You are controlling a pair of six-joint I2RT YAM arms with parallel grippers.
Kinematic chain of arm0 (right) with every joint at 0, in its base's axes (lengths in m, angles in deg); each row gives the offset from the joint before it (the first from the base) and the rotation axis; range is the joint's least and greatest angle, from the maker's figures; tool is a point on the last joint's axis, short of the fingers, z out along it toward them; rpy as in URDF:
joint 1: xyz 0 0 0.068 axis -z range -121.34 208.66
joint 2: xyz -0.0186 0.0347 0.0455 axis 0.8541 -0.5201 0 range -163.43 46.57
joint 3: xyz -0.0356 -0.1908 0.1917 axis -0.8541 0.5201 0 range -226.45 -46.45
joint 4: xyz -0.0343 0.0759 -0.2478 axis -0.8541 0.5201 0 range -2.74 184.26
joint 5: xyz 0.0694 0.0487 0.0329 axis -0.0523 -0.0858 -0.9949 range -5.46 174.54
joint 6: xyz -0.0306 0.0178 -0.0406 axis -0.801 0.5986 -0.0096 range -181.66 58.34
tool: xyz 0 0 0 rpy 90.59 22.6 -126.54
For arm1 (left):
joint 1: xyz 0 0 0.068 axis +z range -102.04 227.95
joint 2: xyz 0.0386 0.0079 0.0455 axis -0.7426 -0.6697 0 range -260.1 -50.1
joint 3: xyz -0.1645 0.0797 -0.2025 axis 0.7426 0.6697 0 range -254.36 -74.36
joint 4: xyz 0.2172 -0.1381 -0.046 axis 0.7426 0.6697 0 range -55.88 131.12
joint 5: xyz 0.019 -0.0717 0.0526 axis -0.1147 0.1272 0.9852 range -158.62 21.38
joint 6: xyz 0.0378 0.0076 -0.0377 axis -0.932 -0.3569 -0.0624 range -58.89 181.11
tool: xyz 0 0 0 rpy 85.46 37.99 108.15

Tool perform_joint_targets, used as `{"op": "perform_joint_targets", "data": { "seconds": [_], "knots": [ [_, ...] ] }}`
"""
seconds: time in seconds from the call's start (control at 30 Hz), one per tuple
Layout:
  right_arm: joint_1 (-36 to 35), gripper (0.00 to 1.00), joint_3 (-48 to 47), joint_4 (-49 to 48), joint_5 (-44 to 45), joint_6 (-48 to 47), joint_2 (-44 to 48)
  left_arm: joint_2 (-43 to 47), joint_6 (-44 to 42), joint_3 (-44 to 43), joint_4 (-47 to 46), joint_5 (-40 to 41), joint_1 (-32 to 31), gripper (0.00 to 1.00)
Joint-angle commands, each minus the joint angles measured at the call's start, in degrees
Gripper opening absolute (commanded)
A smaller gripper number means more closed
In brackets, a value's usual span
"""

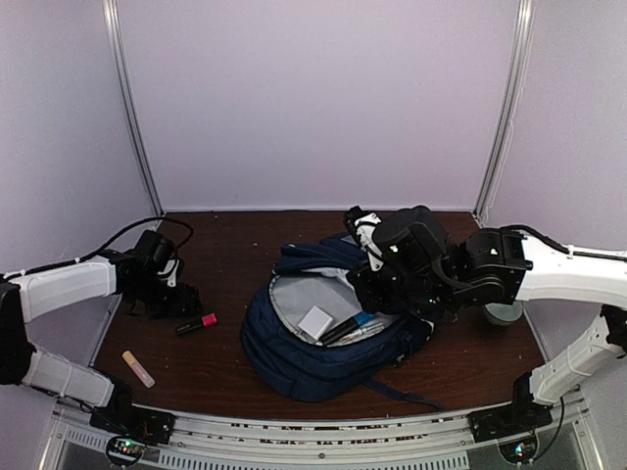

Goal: Pack the student bag
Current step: Pick up the pen at the center of the board.

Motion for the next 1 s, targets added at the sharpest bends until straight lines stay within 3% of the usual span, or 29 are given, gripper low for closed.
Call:
{"op": "perform_joint_targets", "data": {
  "seconds": [0.0, 0.23, 0.43, 0.6, 0.97],
  "knots": [
    [0.87, 0.00, 1.18, 2.31, 4.19, 1.30, 3.93, -7.73, -5.91, -3.13, -3.58, 0.47, -0.26, 0.81],
    [0.80, 0.00, 5.06, 0.83, 3.37, 3.08, 7.68, -16.06, -8.65, -5.00, -5.83, -0.62, -0.27, 0.82],
    [0.80, 0.00, 6.10, 0.17, 2.27, 4.01, 7.47, -15.70, -7.68, -3.31, -6.93, -6.43, -0.45, 0.82],
    [0.81, 0.00, 6.05, -0.24, 2.00, 4.14, 7.08, -11.89, -5.66, 0.39, -7.14, -6.23, -2.00, 0.82],
    [0.81, 0.00, 6.38, -0.45, 1.28, 4.51, 6.03, -20.03, -4.32, -3.66, 0.21, 8.26, -9.51, 0.53]
  ]
}}
